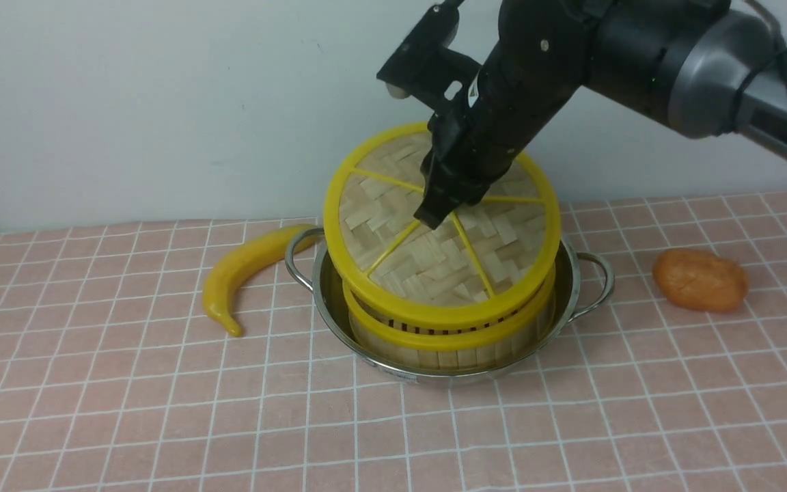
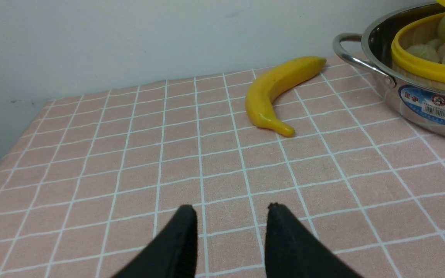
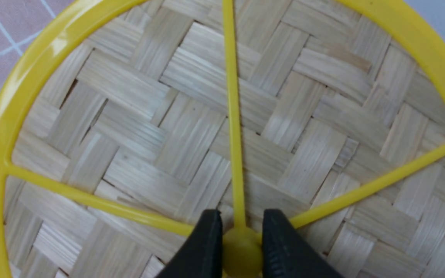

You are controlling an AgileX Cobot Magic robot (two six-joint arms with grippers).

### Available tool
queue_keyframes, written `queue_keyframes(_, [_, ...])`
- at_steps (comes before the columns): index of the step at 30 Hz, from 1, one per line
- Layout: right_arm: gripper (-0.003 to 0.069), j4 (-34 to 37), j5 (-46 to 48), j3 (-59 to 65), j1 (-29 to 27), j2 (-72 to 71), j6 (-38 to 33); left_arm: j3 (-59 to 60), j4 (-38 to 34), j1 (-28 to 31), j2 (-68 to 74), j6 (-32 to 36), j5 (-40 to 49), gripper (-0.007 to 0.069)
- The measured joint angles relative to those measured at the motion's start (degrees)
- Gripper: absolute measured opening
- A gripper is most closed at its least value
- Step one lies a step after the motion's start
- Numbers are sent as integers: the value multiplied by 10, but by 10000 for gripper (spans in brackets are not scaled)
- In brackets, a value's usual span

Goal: Place the steamer in the pot on the pink tablecloth, and put the lid on the steamer.
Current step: 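Place the bamboo steamer lid onto the steamer basket in the pot with the right gripper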

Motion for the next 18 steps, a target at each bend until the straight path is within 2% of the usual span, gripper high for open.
queue_keyframes(18, [145,13,-25,15,-2,19,0,0,0,0,0,0,0,243])
